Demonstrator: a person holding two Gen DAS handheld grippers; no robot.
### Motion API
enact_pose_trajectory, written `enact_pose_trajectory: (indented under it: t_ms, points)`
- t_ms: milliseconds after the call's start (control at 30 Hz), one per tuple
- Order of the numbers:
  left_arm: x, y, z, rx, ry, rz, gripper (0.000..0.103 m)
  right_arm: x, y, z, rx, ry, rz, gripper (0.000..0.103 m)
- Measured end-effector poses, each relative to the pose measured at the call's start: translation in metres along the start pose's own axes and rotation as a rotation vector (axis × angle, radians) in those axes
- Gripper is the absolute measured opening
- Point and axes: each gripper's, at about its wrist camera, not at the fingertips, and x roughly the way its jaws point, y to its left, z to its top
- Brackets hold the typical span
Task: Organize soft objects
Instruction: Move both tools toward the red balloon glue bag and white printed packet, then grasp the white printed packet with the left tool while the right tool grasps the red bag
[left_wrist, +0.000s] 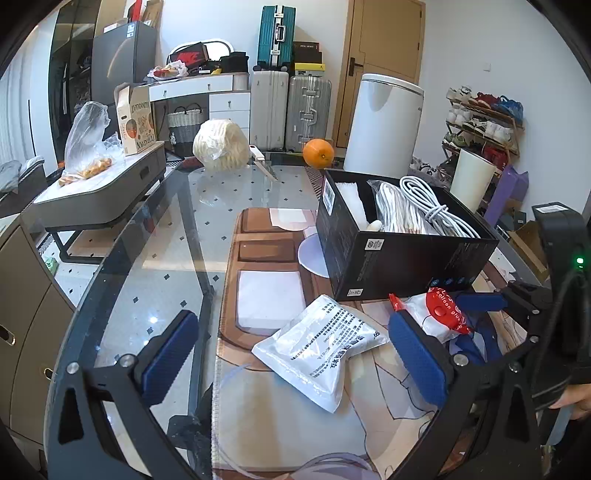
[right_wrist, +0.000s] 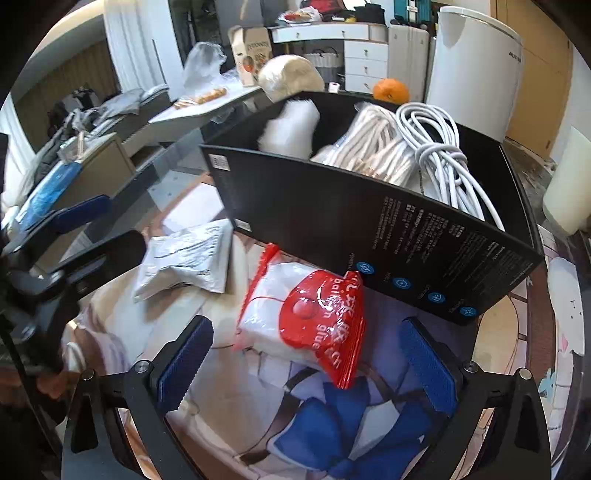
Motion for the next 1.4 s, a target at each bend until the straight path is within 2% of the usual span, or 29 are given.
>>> enact_pose_trajectory:
  t_ms: [333, 567, 900, 1167, 1400]
  points:
    - [0.005, -0.001, 0.0, 0.011, 0.028, -0.005, 0.103, 0.011, -0.005, 0.007, 0.033, 0.003, -0.1, 0.102]
    - [0.012, -0.014, -0.002, 0.075, 0.068, -0.021, 0.103, 0.008, -0.018, 0.002, 0.046, 0.003, -0.112, 0.102]
    - [0.032, -0.021, -0.003, 0.113, 0.179, -0.012, 0.103, -0.002, -0.032, -0.01, 0.047, 0.015, -0.113, 0.102]
    - [0.031, -0.02, -0.008, 0.144, 0.199, 0.026, 0.103, -0.011, -0.042, -0.017, 0.031, 0.035, -0.105, 0.102]
    - [0.046, -0.015, -0.007, 0.108, 0.264, 0.026, 0.103, -0.014, -0.046, -0.021, 0.026, 0.045, -0.09, 0.102]
